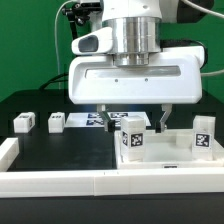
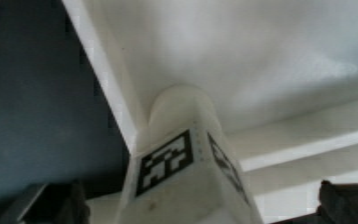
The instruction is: Assemble square table
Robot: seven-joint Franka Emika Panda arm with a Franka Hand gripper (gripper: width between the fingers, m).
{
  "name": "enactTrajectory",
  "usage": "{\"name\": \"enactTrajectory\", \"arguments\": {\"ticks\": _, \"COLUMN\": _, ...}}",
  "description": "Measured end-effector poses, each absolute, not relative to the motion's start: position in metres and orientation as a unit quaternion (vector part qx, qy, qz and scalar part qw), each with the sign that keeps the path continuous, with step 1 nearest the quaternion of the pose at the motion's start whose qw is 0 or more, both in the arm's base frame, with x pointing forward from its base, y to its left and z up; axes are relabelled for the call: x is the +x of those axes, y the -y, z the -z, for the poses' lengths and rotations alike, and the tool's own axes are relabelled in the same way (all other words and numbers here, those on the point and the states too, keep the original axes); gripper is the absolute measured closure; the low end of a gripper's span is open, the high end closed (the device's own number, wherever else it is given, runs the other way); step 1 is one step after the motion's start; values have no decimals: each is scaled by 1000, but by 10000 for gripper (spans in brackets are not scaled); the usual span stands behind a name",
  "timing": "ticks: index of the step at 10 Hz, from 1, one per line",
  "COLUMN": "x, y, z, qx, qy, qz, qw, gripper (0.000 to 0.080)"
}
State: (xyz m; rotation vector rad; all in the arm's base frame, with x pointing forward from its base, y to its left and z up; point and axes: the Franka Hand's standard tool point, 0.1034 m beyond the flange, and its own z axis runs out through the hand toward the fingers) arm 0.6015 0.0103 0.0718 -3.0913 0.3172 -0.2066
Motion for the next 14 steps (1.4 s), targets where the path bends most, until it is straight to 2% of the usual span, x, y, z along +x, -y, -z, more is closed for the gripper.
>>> {"name": "enactTrajectory", "arguments": {"ticks": 3, "x": 601, "y": -6, "z": -71, "qx": -997, "qy": 51, "qz": 64, "qw": 1, "gripper": 151}}
{"name": "enactTrajectory", "arguments": {"ticks": 8, "x": 602, "y": -6, "z": -74, "qx": -986, "qy": 155, "qz": 63, "qw": -18, "gripper": 151}}
{"name": "enactTrajectory", "arguments": {"ticks": 10, "x": 602, "y": -6, "z": -74, "qx": -986, "qy": 154, "qz": 63, "qw": -18, "gripper": 415}}
{"name": "enactTrajectory", "arguments": {"ticks": 11, "x": 602, "y": -6, "z": -74, "qx": -986, "qy": 153, "qz": 63, "qw": -18, "gripper": 510}}
{"name": "enactTrajectory", "arguments": {"ticks": 14, "x": 602, "y": -6, "z": -73, "qx": -991, "qy": 120, "qz": 63, "qw": -15, "gripper": 509}}
